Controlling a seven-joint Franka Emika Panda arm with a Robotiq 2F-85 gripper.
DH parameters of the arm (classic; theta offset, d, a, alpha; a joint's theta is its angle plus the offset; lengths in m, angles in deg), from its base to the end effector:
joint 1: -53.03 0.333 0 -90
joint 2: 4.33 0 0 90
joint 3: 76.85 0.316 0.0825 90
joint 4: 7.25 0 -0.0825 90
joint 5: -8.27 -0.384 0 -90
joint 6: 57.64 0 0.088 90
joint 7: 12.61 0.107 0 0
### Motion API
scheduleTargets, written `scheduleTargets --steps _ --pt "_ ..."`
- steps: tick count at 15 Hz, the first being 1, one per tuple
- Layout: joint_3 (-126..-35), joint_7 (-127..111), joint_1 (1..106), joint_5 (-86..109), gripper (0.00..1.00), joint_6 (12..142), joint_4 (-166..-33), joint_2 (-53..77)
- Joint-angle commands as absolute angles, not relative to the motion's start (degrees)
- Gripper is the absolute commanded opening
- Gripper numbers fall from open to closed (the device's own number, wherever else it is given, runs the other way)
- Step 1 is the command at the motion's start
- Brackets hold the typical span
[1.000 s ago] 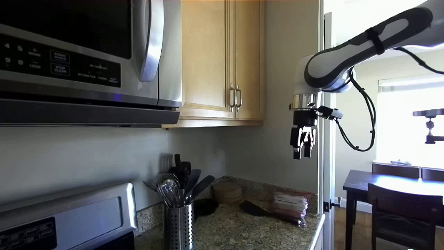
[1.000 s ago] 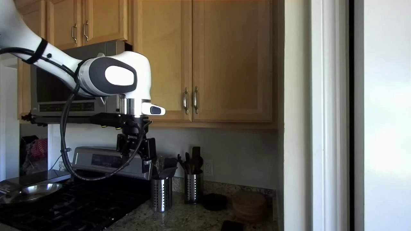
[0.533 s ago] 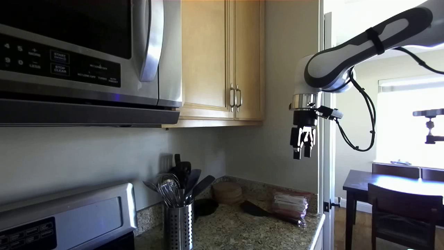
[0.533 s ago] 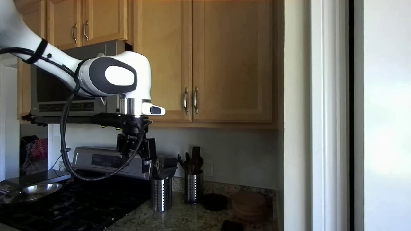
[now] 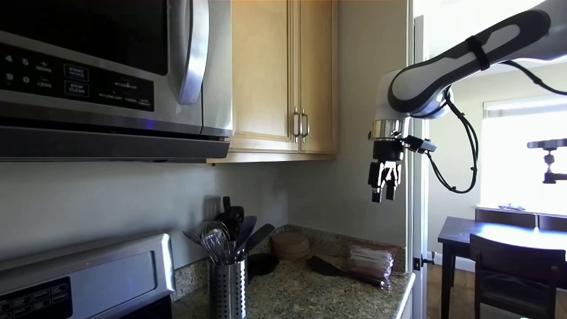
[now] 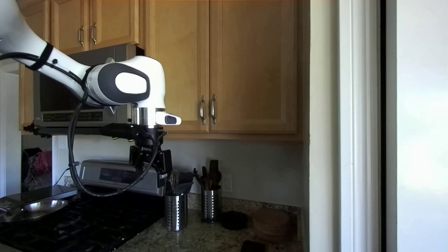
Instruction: Open the top right cabinet door
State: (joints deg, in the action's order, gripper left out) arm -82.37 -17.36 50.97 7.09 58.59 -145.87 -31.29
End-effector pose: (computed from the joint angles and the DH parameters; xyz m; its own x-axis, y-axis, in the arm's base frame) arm 0.4104 -0.0558 0.4865 0.9953 -0.0512 0.0822 -0.0467 -0.9973 -0.0561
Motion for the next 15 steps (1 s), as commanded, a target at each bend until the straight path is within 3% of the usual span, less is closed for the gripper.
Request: scheduleTargets --steps 1,10,15 --pt "-82.4 -16.2 50.0 6.8 1.0 63.6 -142.7 -28.2" --pt "-83.0 -16.1 49.7 5.9 1.0 80.2 -131.5 -20.9" --pt "-82.8 -16.7 49.7 6.4 1.0 79.8 -130.2 -20.1"
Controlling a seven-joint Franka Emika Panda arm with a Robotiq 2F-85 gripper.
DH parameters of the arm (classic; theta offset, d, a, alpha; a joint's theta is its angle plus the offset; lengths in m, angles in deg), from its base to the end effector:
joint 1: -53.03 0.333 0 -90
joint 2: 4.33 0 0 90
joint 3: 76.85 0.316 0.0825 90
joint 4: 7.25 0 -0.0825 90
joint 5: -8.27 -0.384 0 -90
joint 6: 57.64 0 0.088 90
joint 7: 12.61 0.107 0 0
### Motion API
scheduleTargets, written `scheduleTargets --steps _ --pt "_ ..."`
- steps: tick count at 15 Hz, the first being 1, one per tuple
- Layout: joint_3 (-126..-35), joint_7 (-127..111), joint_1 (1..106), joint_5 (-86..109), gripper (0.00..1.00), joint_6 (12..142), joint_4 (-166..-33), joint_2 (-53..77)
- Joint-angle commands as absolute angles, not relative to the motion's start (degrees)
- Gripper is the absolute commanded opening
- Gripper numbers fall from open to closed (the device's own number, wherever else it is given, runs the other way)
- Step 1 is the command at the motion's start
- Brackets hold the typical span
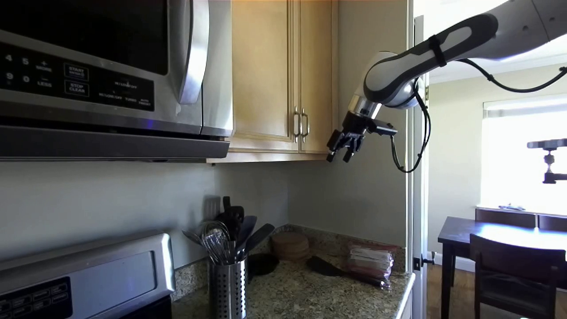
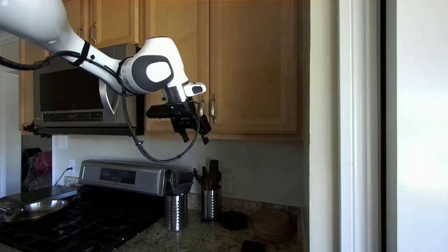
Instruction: Open the top right cabinet door
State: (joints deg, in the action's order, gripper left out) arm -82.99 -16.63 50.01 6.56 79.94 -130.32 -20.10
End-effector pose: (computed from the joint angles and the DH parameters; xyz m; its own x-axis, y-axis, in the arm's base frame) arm 0.5077 -0.0867 0.5752 0.8575 -0.1009 0.5046 -0.1039 -0.9943 -0.0222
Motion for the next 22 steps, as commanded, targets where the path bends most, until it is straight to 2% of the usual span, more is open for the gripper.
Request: scheduleTargets --steps 1,6,18,19,20,22 --pt "-82.8 -16.7 49.7 6.4 1.0 79.8 -130.0 -19.7" --pt "-82.7 -16.9 50.0 6.0 1.0 82.0 -129.6 -19.2" --pt "-82.6 -12.9 49.6 4.5 1.0 87.9 -114.0 -12.1" --pt "-82.7 -13.2 49.6 4.3 0.91 87.9 -113.1 -11.8" --pt "-82.7 -13.5 49.7 4.2 0.74 88.0 -112.3 -11.4" --pt "-82.8 -14.0 49.8 3.4 0.6 88.2 -111.0 -10.8"
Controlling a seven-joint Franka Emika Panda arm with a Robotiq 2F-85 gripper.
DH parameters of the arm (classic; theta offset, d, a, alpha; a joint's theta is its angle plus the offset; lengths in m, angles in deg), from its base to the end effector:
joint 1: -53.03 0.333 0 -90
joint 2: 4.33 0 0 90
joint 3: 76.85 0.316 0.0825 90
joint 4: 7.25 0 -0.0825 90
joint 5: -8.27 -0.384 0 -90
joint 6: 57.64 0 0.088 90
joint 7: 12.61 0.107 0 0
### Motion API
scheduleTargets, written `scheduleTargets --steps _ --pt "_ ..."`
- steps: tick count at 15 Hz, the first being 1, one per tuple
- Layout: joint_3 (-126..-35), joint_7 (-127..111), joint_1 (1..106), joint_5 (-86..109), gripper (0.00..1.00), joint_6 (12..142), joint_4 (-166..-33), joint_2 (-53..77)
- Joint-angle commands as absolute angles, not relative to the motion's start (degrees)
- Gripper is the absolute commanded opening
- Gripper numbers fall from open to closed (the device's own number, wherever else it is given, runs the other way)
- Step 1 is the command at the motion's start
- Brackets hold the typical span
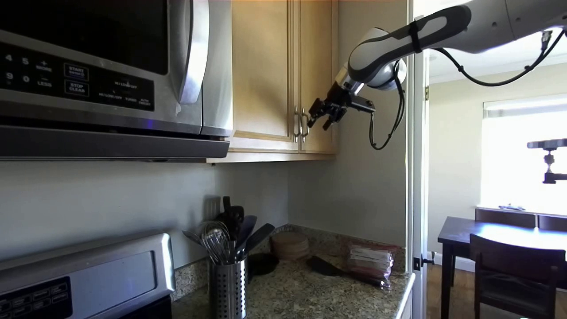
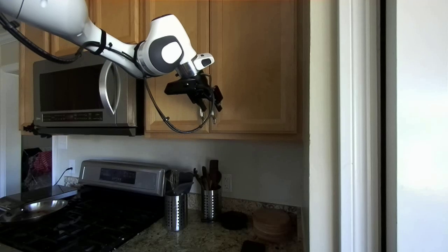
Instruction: Open the top right cabinet door
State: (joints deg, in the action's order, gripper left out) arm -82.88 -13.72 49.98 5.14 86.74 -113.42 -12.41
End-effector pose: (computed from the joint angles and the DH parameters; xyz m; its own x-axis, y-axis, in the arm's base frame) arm 0.5596 -0.0944 0.6743 0.6773 -0.1437 0.7216 -0.1510 -0.9870 -0.0548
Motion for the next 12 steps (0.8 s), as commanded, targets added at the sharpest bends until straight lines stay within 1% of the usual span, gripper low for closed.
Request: scheduleTargets --steps 1,6,7,8,9,10,12 --pt "-82.9 -14.3 49.8 2.8 0.54 88.7 -110.6 -10.5" --pt "-82.7 -15.3 50.1 -0.7 0.2 89.7 -108.4 -8.5" --pt "-82.5 -15.5 50.2 -1.2 0.49 89.7 -108.0 -8.1" --pt "-82.3 -15.8 50.2 -1.7 0.61 89.9 -107.7 -7.8" --pt "-82.2 -16.2 50.2 -2.1 0.62 90.0 -107.3 -7.4" --pt "-82.2 -16.3 50.1 -2.4 0.23 89.7 -107.0 -7.4" --pt "-82.2 -17.5 50.1 -3.1 0.18 89.6 -106.8 -7.5"
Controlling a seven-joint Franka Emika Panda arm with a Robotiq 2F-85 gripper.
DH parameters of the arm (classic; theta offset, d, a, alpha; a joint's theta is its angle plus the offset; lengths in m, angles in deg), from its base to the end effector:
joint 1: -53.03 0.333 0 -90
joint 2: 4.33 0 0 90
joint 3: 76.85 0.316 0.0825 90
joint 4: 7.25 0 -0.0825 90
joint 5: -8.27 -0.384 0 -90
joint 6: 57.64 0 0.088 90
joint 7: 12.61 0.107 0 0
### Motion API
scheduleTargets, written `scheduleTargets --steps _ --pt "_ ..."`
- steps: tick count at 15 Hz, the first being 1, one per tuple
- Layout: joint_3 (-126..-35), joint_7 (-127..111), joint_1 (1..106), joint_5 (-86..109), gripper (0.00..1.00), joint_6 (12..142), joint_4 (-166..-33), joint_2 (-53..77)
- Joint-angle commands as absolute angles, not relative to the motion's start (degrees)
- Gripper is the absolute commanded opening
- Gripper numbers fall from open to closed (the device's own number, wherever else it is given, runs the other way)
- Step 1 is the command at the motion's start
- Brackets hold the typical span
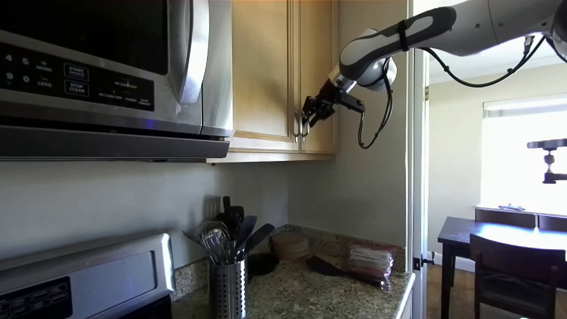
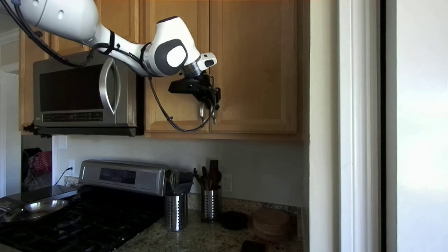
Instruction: Open the top right cabinet door
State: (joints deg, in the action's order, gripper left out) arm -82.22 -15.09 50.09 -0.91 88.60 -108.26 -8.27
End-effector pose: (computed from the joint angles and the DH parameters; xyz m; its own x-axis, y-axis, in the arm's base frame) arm 0.5836 -0.0896 0.6848 0.6325 -0.1879 0.7514 -0.1345 -0.9820 -0.1323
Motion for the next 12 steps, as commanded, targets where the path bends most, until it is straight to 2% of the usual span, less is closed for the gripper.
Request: scheduleTargets --steps 1,3,4,5,6,12 --pt "-82.2 -18.1 50.1 -3.7 0.11 89.4 -106.8 -7.6" --pt "-82.4 -19.9 50.0 -4.8 0.07 88.7 -107.0 -7.9" --pt "-82.5 -20.9 50.1 -6.0 0.1 88.3 -107.1 -8.1" --pt "-82.7 -23.0 50.1 -7.2 0.07 87.9 -107.2 -8.3" --pt "-82.9 -25.3 50.2 -8.5 0.1 87.6 -107.5 -8.6" --pt "-84.7 -35.2 49.4 -13.1 0.1 82.4 -108.9 -10.6"
